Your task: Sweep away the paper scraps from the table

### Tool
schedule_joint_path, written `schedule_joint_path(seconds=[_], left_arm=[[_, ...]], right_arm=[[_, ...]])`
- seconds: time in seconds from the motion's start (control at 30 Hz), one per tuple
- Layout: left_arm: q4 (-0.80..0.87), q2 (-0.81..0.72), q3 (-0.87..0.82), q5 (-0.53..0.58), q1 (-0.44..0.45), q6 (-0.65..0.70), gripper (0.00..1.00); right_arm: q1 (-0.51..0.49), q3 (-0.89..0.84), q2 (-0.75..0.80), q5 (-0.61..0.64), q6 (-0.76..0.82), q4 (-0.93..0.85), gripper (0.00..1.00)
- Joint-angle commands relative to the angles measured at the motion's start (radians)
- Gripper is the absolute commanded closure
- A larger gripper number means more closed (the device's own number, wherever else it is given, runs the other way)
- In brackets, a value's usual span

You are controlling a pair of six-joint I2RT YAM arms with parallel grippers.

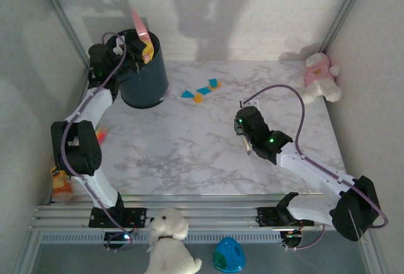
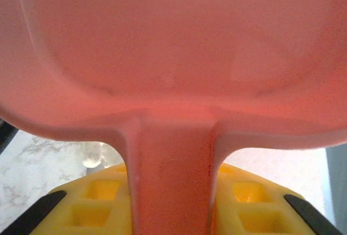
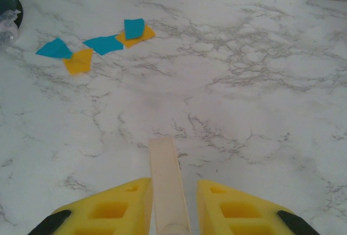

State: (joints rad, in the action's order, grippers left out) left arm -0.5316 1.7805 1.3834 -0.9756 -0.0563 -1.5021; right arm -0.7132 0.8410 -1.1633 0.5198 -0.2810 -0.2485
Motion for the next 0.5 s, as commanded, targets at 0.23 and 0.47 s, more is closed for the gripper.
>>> schedule_joint_path(seconds=[0.23, 0.47], left_arm=[[-0.343, -0.057, -0.100, 0.039, -0.007, -0.259, 1.00], [-0.425, -0.080, -0.162, 0.078, -0.007, -0.346, 1.00]], right_arm=[[0.009, 0.054, -0.013, 0.000, -0.012, 0.004, 1.00], [0.009, 0.059, -0.017, 0.000, -0.012, 0.000, 1.00]])
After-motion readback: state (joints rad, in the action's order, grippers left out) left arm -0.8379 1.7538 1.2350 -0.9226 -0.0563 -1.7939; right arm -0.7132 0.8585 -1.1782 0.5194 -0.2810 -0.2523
